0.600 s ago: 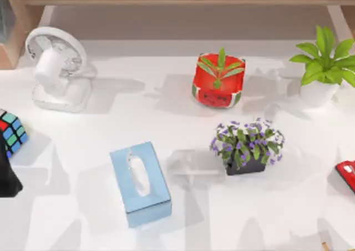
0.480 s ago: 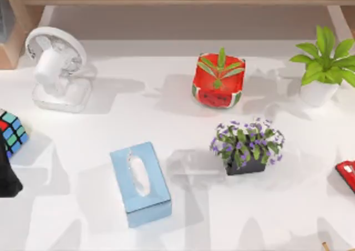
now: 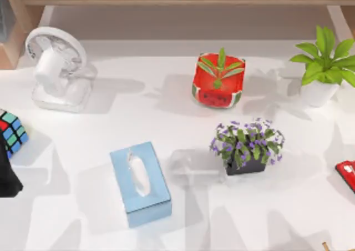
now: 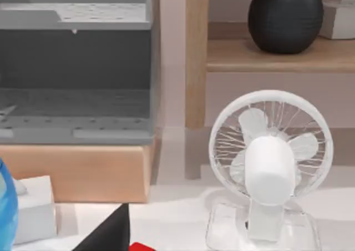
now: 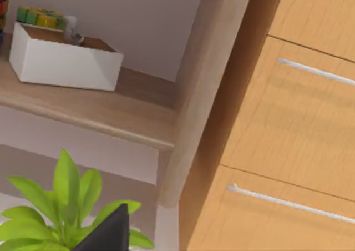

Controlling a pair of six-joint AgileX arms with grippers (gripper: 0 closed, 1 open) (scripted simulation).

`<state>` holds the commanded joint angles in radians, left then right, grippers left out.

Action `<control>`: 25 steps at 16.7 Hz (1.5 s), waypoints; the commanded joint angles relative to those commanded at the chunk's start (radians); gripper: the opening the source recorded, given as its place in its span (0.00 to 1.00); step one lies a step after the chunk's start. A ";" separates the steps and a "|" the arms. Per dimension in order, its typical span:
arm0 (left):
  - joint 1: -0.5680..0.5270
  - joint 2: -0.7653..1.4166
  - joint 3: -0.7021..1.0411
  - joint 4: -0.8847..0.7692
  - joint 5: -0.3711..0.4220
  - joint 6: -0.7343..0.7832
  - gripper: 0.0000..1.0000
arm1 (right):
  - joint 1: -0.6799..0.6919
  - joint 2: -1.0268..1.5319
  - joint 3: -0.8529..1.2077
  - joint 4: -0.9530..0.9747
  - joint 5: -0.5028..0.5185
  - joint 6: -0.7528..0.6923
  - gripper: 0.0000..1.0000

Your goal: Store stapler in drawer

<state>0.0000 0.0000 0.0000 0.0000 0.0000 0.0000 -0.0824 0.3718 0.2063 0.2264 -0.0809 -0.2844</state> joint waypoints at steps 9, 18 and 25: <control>0.000 0.000 0.000 0.000 0.000 0.000 1.00 | -0.188 0.991 0.434 0.478 -0.168 -0.636 1.00; 0.000 0.000 0.000 0.000 0.000 0.000 1.00 | -0.341 1.756 0.802 0.881 -0.309 -1.158 1.00; 0.000 0.000 0.000 0.000 0.000 0.000 1.00 | -0.377 1.930 0.893 0.981 -0.342 -1.273 1.00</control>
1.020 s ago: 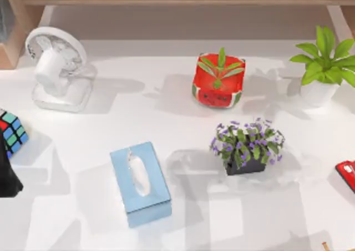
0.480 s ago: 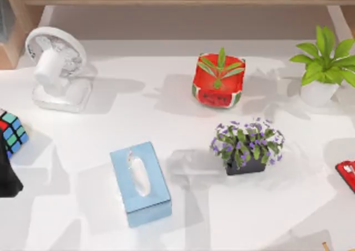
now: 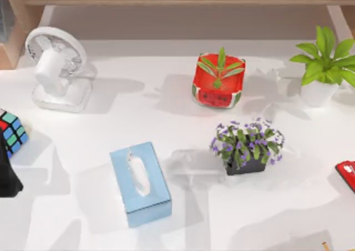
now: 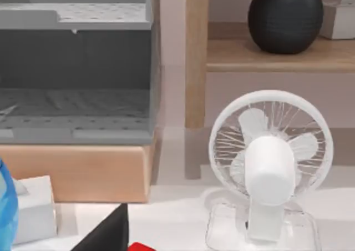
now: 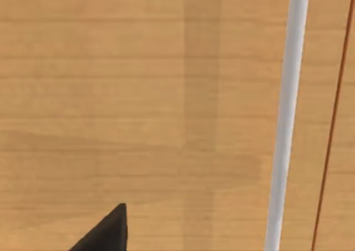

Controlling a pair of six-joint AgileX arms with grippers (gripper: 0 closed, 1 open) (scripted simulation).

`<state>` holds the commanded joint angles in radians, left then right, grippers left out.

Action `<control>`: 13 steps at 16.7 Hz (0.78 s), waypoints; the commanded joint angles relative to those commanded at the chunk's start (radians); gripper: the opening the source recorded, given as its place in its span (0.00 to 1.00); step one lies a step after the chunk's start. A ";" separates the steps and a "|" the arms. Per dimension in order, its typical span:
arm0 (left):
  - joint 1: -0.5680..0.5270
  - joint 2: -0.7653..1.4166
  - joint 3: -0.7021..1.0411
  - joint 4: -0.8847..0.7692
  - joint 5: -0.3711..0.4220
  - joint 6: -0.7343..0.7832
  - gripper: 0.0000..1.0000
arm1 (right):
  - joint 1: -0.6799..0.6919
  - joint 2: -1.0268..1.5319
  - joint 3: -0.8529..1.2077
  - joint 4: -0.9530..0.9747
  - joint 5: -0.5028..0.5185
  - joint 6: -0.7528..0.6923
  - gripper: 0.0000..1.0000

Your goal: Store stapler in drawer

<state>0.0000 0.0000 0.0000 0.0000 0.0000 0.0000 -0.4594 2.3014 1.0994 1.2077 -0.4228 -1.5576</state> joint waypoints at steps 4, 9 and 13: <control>0.000 0.000 0.000 0.000 0.000 0.000 1.00 | 0.005 -0.001 -0.001 -0.004 0.002 0.001 1.00; 0.000 0.000 0.000 0.000 0.000 0.000 1.00 | 0.019 0.040 0.089 -0.049 0.020 -0.001 1.00; 0.000 0.000 0.000 0.000 0.000 0.000 1.00 | 0.024 0.052 0.115 -0.063 0.024 -0.001 1.00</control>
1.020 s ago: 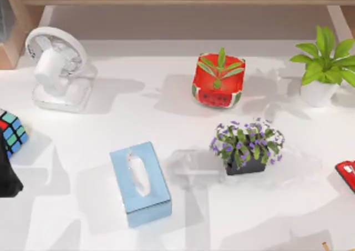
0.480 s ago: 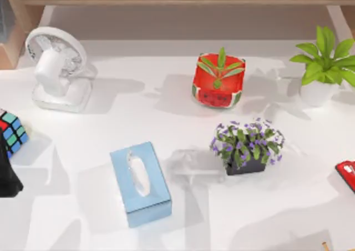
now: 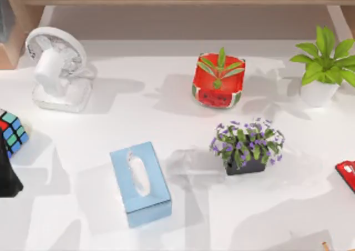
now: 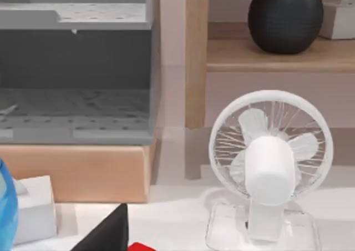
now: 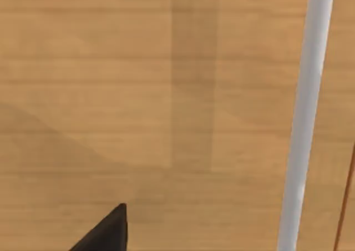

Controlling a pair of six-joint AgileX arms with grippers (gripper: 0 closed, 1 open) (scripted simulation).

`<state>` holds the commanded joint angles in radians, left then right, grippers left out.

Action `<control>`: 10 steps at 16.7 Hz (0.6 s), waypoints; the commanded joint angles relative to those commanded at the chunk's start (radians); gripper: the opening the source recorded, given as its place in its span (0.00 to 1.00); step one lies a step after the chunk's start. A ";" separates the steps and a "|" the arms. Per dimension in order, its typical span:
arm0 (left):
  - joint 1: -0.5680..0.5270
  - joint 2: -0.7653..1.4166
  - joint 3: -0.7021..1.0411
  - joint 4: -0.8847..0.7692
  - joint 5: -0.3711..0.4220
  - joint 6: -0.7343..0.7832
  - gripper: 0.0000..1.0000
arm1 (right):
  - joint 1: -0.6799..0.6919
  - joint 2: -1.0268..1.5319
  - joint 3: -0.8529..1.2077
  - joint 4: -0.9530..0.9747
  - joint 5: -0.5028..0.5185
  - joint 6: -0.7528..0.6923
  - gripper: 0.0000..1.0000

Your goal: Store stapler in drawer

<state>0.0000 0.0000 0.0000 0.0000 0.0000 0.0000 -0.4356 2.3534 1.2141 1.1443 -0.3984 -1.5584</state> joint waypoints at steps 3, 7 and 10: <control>0.000 0.000 0.000 0.000 0.000 0.000 1.00 | 0.000 0.000 0.000 0.000 0.000 0.000 0.85; 0.000 0.000 0.000 0.000 0.000 0.000 1.00 | 0.000 0.000 0.000 0.000 0.000 0.000 0.55; 0.000 0.000 0.000 0.000 0.000 0.000 1.00 | 0.000 0.000 0.000 0.000 0.000 0.000 0.32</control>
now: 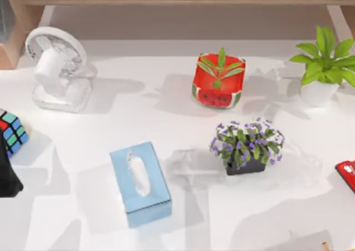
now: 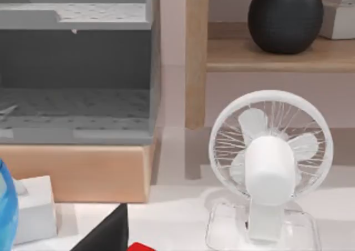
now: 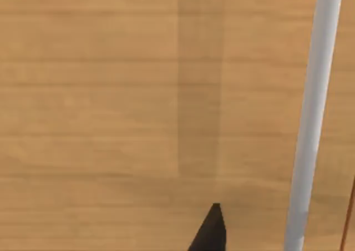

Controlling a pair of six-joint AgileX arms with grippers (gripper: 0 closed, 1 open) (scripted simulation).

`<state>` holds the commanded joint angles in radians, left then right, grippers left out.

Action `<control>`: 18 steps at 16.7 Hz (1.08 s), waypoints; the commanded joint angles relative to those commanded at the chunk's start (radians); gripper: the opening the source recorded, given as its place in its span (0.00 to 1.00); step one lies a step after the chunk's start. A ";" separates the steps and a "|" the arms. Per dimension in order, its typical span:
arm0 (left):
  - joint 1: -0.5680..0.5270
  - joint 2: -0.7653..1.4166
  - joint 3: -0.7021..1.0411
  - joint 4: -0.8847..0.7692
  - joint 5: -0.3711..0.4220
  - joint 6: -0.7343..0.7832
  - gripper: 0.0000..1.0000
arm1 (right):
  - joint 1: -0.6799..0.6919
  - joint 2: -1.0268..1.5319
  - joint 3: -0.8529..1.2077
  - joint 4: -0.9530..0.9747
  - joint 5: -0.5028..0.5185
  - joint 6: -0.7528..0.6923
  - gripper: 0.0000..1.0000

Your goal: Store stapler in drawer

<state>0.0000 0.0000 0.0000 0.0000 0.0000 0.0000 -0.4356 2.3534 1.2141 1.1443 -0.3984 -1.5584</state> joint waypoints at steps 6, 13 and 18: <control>0.000 0.000 0.000 0.000 0.000 0.000 1.00 | 0.000 0.000 0.000 0.000 0.000 0.000 0.00; 0.000 0.000 0.000 0.000 0.000 0.000 1.00 | -0.003 0.002 -0.001 -0.002 0.001 0.002 0.00; 0.000 0.000 0.000 0.000 0.000 0.000 1.00 | -0.032 -0.044 -0.103 0.052 -0.019 0.004 0.00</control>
<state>0.0000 0.0000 0.0000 0.0000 0.0000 0.0000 -0.4675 2.3091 1.1115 1.1963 -0.4170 -1.5545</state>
